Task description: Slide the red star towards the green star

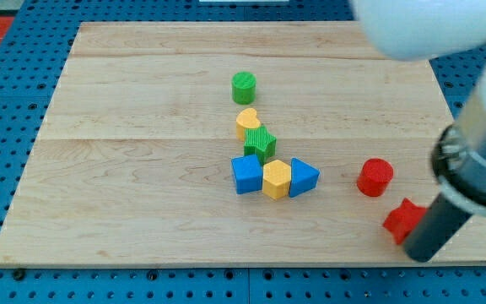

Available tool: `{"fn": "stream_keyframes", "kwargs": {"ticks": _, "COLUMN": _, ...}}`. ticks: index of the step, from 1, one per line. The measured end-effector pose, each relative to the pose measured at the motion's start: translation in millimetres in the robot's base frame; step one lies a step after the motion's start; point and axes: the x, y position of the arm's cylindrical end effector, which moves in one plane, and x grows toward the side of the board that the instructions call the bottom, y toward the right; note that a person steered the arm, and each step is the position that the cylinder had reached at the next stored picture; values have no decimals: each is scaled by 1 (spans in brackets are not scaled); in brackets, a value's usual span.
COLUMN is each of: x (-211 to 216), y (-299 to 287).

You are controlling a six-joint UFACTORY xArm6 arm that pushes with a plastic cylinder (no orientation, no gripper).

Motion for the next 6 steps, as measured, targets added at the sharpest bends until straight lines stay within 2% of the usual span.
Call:
{"fn": "stream_keyframes", "kwargs": {"ticks": 1, "x": -16, "y": 26}}
{"fn": "stream_keyframes", "kwargs": {"ticks": 2, "x": -54, "y": 37}}
{"fn": "stream_keyframes", "kwargs": {"ticks": 3, "x": 11, "y": 28}}
{"fn": "stream_keyframes", "kwargs": {"ticks": 4, "x": -34, "y": -9}}
{"fn": "stream_keyframes", "kwargs": {"ticks": 5, "x": -46, "y": 23}}
{"fn": "stream_keyframes", "kwargs": {"ticks": 6, "x": -77, "y": 27}}
